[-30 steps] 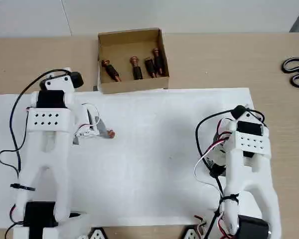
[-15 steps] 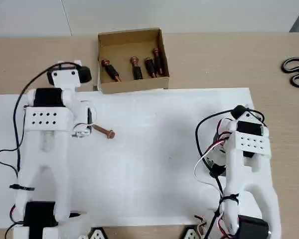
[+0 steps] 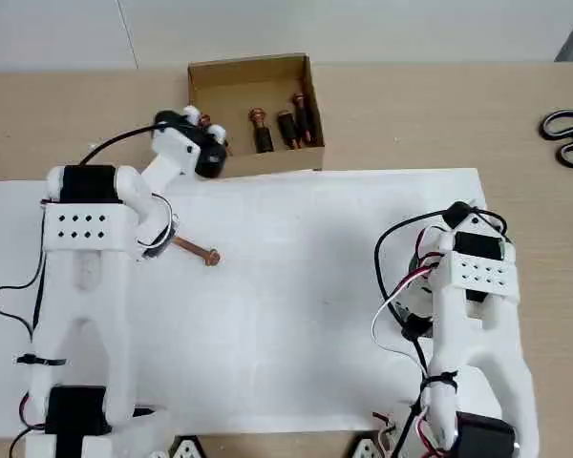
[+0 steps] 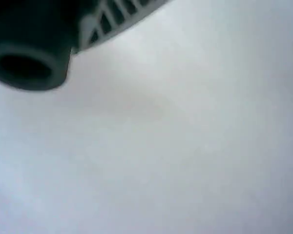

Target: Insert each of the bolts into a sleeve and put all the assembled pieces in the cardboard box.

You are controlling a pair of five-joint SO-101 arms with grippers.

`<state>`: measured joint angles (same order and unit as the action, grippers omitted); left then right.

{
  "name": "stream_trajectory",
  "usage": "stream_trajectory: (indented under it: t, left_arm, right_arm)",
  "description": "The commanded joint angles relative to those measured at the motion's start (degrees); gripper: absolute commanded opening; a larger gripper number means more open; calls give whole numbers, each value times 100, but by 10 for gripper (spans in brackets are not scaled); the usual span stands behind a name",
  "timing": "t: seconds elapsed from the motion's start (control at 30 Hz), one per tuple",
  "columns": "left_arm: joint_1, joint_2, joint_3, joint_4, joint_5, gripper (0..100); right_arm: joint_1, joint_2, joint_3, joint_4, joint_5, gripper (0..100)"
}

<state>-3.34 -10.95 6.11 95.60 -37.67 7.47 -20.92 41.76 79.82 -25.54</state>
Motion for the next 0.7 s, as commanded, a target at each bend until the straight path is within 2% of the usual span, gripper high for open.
stream_trajectory:
  t: [0.0,0.27,0.47,0.67]
  left_arm:
    - [-35,-123,-198,-475,-1266,6]
    - [-9,123,4,-1600,-2259,6]
    - [9,659,4,-1538,-3007,6]
    - [273,1090,4,-1073,-3640,6]
  right_arm:
    - [48,-84,-273,22,44,3]
    - [48,-84,-273,13,44,3]
    - [48,-215,-273,48,44,3]
    - [31,-866,-264,13,44,3]
